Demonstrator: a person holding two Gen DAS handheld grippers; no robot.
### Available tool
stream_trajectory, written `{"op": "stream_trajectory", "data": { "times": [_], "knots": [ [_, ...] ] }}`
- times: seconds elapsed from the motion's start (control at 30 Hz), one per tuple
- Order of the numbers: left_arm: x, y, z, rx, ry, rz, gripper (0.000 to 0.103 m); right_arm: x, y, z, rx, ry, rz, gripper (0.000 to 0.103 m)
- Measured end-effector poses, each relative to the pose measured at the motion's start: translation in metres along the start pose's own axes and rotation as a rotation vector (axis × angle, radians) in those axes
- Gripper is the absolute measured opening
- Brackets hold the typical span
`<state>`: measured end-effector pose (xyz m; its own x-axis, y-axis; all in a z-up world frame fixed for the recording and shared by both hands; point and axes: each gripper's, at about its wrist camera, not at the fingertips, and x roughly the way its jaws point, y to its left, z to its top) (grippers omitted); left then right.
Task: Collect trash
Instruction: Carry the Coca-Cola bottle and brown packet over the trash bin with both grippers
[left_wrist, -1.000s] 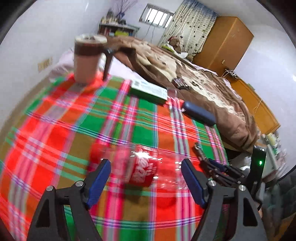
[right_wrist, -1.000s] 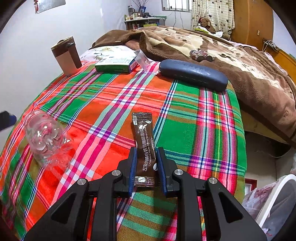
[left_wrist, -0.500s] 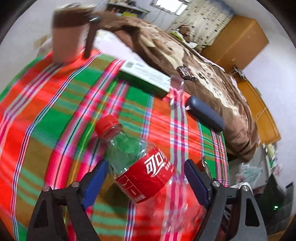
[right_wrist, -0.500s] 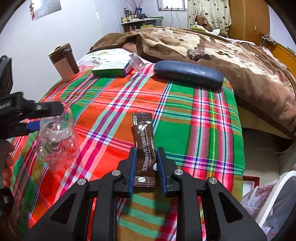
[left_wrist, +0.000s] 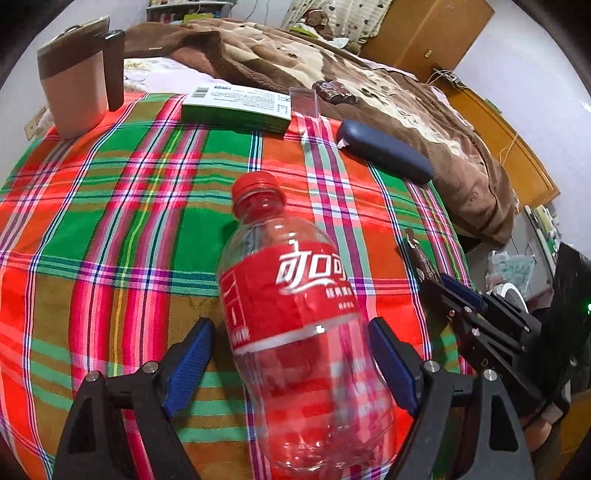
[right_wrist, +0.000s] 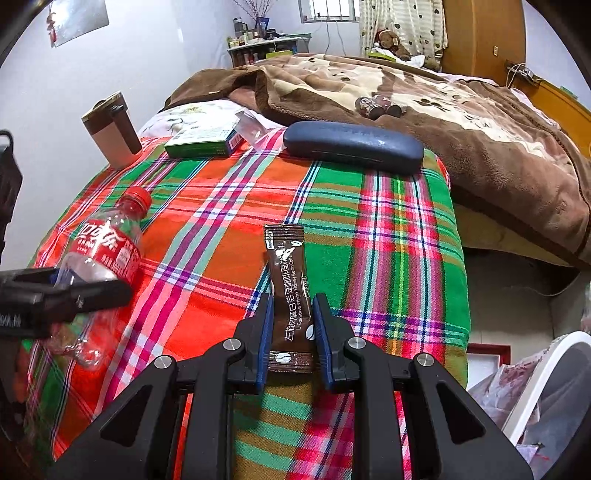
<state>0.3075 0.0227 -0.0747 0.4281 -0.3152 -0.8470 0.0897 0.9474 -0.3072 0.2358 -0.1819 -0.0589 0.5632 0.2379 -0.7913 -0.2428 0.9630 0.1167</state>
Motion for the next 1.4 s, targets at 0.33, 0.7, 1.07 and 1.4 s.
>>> {"op": "stream_trajectory", "data": {
  "times": [0.33, 0.7, 1.07, 1.4],
  "knots": [
    [-0.001, 0.008, 0.001, -0.028, -0.037, -0.011, 0.063, -0.001, 0.002, -0.002, -0.007, 0.004, -0.006, 0.022],
    [-0.007, -0.003, -0.003, 0.008, -0.045, -0.001, 0.063, -0.009, 0.003, -0.004, -0.004, -0.007, 0.002, 0.022],
    [-0.029, -0.037, -0.019, 0.087, -0.090, 0.005, 0.063, -0.043, -0.007, -0.018, 0.017, -0.040, -0.026, 0.022],
    [-0.056, -0.098, -0.039, 0.186, -0.136, -0.016, 0.063, -0.093, -0.034, -0.041, 0.079, -0.093, -0.070, 0.022]
  ]
}}
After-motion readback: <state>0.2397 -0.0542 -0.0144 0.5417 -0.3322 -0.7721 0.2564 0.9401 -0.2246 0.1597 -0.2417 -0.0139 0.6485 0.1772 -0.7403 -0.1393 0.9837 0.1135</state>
